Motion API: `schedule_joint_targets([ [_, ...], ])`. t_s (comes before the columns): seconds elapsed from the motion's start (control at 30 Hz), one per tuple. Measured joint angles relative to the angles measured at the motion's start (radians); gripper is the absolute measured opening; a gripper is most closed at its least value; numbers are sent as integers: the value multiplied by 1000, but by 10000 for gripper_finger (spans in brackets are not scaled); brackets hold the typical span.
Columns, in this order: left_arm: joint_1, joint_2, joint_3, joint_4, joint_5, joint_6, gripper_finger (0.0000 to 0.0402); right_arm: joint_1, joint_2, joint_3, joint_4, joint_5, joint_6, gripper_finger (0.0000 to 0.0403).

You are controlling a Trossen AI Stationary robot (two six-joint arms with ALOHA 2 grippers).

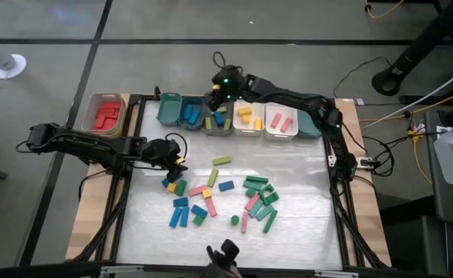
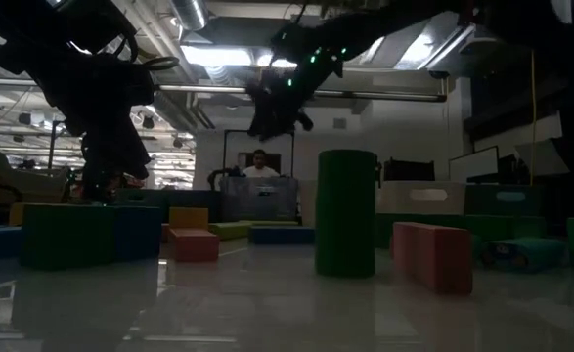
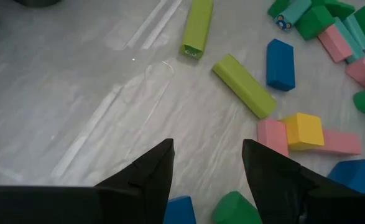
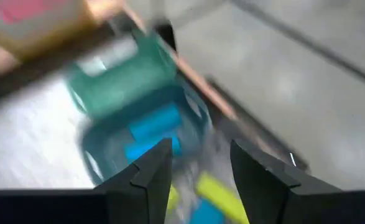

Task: Sort blocks
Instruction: Put the blue block into the blue bin

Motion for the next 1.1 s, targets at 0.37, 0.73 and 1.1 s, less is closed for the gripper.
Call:
schedule_joint_targets([
  [0.37, 0, 0, 0, -1, -1, 45, 179, -2, 108, 25, -181, -45, 153, 163],
  [0.73, 0, 0, 0, -1, -1, 82, 179, 0, 139, 26, -199, -97, 259, 163],
  [1.1, 0, 2, -56, 11, -3, 74, 179, 0, 166, 38, -243, -97, 287, 163],
])
